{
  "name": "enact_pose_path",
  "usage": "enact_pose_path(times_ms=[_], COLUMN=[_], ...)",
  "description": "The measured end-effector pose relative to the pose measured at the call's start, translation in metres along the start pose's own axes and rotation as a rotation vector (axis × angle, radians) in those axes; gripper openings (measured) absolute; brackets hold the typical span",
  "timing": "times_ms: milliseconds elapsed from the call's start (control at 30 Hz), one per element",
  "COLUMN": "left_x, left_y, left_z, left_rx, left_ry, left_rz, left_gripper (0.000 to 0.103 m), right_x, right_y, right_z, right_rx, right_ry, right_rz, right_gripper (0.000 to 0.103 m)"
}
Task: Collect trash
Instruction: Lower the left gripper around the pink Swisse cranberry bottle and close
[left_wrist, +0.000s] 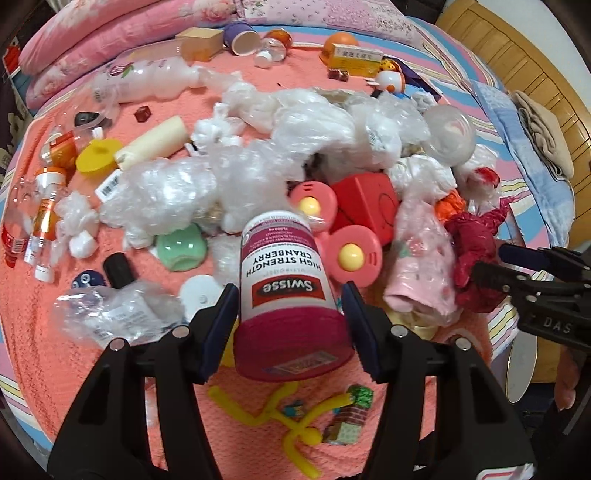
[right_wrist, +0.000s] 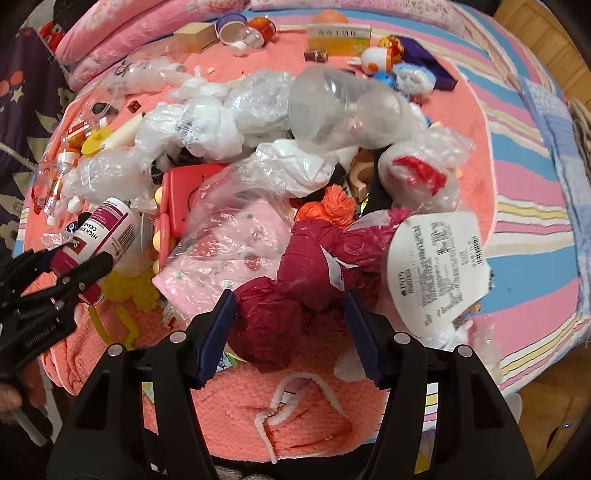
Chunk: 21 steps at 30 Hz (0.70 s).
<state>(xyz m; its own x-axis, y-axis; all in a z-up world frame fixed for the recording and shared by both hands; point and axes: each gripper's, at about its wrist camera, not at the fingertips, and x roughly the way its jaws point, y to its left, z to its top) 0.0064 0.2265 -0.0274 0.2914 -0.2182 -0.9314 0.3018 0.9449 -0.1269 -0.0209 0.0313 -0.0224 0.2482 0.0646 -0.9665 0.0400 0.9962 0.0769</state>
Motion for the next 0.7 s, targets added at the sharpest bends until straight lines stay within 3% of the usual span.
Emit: enact_pose_path(times_ms=[133,233,400,700], left_x=[0.006,0.012,0.021,0.037], left_y=[-0.006,-0.007,-0.012,-0.002], left_z=[-0.001,-0.001,-0.005,-0.008], left_rx=[0.006,-0.001,0.014,-0.012], left_ry=[0.002,0.02,0.041,0.077], left_rz=[0.021,-0.007,-0.01,-0.002], left_gripper=[0.055,0.054,0.054,0.054], right_x=[0.009,0.016,0.021,0.024], right_y=[0.001,0.006,0.013,0.001], right_z=[0.001,0.0,-0.005,-0.004], right_rx=[0.009,-0.001,-0.038,-0.003], right_ry=[0.004,0.001,-0.024,-0.002], right_rz=[0.0,-0.035,-0.098,-0.06], right_gripper=[0.067,0.074,0.074,0.074])
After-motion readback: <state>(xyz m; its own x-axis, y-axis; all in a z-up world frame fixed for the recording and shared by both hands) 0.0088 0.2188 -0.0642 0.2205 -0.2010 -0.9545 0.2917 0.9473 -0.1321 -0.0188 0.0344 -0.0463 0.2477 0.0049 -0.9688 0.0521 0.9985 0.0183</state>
